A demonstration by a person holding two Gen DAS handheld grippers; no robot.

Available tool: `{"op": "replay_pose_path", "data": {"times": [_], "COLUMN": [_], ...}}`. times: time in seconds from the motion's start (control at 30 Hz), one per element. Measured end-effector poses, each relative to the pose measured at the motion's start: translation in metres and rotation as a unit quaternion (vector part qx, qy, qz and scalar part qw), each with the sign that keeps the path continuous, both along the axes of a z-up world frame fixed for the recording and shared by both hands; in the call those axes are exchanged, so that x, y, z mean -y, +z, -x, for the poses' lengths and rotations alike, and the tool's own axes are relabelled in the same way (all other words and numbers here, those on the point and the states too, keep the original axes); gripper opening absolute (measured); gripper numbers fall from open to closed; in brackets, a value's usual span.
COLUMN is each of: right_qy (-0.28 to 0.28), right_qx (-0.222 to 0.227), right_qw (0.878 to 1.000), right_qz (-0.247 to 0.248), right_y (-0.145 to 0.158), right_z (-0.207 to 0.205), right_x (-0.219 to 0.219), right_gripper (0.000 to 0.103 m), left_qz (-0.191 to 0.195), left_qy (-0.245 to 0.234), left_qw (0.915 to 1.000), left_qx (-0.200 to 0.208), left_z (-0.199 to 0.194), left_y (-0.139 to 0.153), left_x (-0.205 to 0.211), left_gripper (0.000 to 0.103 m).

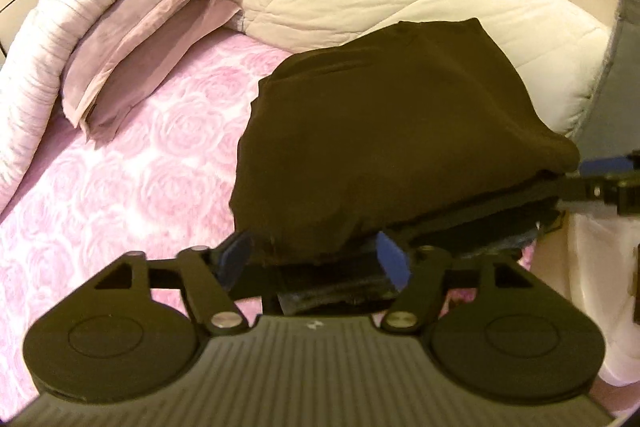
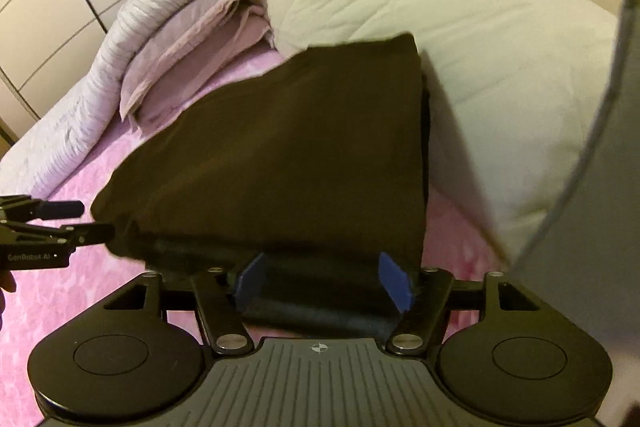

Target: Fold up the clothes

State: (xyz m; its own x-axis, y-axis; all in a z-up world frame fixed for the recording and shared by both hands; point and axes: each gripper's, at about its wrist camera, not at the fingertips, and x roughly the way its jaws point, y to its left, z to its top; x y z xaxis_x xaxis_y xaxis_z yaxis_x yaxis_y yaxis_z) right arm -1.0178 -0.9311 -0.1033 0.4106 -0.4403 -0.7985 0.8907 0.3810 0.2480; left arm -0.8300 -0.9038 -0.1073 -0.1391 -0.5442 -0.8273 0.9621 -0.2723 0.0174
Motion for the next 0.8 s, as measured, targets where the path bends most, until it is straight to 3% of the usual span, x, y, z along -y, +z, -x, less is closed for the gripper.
{"op": "replay_pose_path", "data": {"times": [0.17, 0.3, 0.6, 0.8], "right_qy": [-0.038, -0.066, -0.091, -0.097], "right_qx": [-0.003, 0.004, 0.003, -0.003], "right_qw": [0.999, 0.998, 0.996, 0.995], "right_qz": [0.0, 0.005, 0.02, 0.025], "right_y": [0.01, 0.025, 0.052, 0.067], "right_z": [0.004, 0.004, -0.009, -0.022], "right_x": [-0.038, -0.073, -0.147, -0.184], "right_gripper": [0.069, 0.07, 0.072, 0.073], "left_qz": [0.003, 0.013, 0.02, 0.007], "left_qy": [0.002, 0.003, -0.017, -0.01], "left_qw": [0.9999, 0.9998, 0.9994, 0.9994], "left_qx": [-0.011, -0.016, -0.023, -0.034], "left_z": [-0.011, -0.025, -0.066, -0.085], "left_y": [0.01, 0.024, 0.05, 0.058], "left_x": [-0.03, -0.07, -0.145, -0.173], "left_gripper": [0.082, 0.096, 0.096, 0.096]}}
